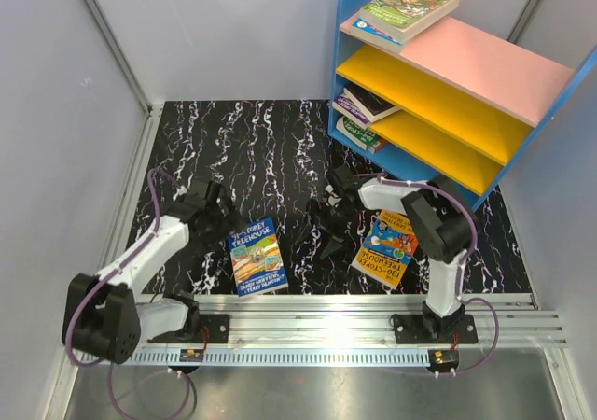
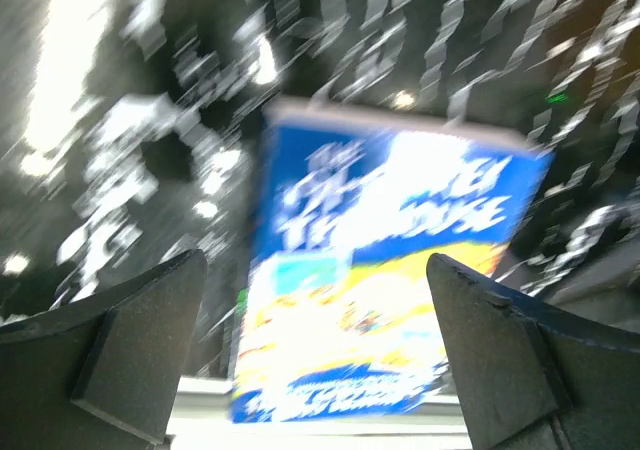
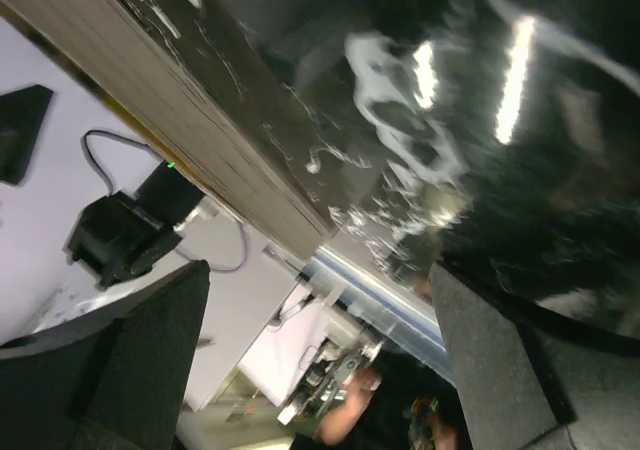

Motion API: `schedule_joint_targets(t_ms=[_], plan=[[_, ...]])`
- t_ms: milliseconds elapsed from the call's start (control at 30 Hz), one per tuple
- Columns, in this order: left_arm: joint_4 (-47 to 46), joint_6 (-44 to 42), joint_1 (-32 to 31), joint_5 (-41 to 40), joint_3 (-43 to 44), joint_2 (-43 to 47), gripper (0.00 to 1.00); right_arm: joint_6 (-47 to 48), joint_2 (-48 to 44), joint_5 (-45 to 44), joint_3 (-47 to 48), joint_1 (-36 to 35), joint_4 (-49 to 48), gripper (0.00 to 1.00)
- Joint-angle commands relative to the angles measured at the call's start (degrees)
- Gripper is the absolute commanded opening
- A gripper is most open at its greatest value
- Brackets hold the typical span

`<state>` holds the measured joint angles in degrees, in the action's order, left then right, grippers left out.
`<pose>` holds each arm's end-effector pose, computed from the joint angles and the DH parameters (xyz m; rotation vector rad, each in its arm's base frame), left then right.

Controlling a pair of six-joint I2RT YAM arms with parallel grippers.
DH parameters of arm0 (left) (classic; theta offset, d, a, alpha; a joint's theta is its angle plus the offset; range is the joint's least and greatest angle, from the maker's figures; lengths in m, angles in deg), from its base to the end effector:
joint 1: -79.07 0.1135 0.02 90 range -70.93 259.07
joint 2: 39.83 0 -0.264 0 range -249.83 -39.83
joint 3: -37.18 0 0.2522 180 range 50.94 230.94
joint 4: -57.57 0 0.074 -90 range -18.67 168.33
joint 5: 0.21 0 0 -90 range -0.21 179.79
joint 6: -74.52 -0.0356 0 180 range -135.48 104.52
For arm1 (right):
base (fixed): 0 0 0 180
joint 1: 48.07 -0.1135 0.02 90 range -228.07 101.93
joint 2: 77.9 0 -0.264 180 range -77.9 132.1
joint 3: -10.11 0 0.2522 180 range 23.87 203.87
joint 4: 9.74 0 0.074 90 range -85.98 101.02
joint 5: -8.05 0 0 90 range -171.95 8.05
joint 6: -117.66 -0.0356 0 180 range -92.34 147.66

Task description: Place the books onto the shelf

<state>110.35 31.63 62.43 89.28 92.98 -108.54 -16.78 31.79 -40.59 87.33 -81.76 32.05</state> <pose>0.2062 -0.0613 0.2033 -0.7280 2.6630 -0.3036 0.2774 0.2132 0.1297 -0.1129 -2.7079 -1.0290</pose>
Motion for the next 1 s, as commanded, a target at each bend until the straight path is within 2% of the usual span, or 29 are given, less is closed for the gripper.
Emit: schedule_joint_targets(t_ms=[0, 133, 300, 433, 533, 600, 633, 667, 767, 800, 967], plan=[[3.9, 2.5, 0.2, -4.5, -3.3, 7.1, 0.99, -1.4, 5.2, 2.0, 5.7, -2.9, -6.9, 1.0], [2.2, 3.6, 0.2, -2.3, -9.5, 8.7, 0.99, -3.1, 10.4, 2.0, 9.0, -6.4, -10.4, 1.0], [-5.5, 5.1, 0.0, 0.2, -16.2, 7.1, 0.99, -6.7, 15.5, 2.9, 8.6, -10.3, -16.9, 1.0], [-9.7, 5.1, -2.4, 0.2, -15.8, 4.3, 0.99, -8.0, 17.9, 3.4, 8.1, -13.7, -21.2, 1.0], [-15.8, 6.1, -4.0, 5.2, -15.9, -1.4, 0.99, -9.5, 18.5, 3.8, 6.9, -14.5, -24.8, 0.99], [-19.5, 7.2, -6.5, 6.7, -15.4, -4.1, 0.99, -10.7, 17.9, 4.2, 5.9, -14.6, -26.4, 0.94], [-20.2, 7.6, -7.3, 6.9, -15.1, -5.3, 0.99, -11.3, 17.4, 4.1, 5.0, -14.6, -27.2, 0.9], [-21.1, 8.3, -8.7, 7.0, -14.9, -5.4, 0.99, -11.4, 16.1, 4.0, 4.6, -14.6, -27.3, 0.78], [-23.7, 9.5, -9.1, 8.5, -16.0, -2.8, 0.99, -11.5, 12.3, 2.8, 2.6, -14.6, -27.0, 0.54], [-23.7, 9.6, -9.1, 8.5, -16.3, -1.9, 0.99, -11.6, 11.3, 2.3, 2.2, -14.6, -26.7, 0.39], [-20.8, 9.4, -9.0, 8.6, -15.6, 3.5, 0.99, -12.2, 4.3, 0.2, -0.3, -14.5, -24.7, 0.12]])
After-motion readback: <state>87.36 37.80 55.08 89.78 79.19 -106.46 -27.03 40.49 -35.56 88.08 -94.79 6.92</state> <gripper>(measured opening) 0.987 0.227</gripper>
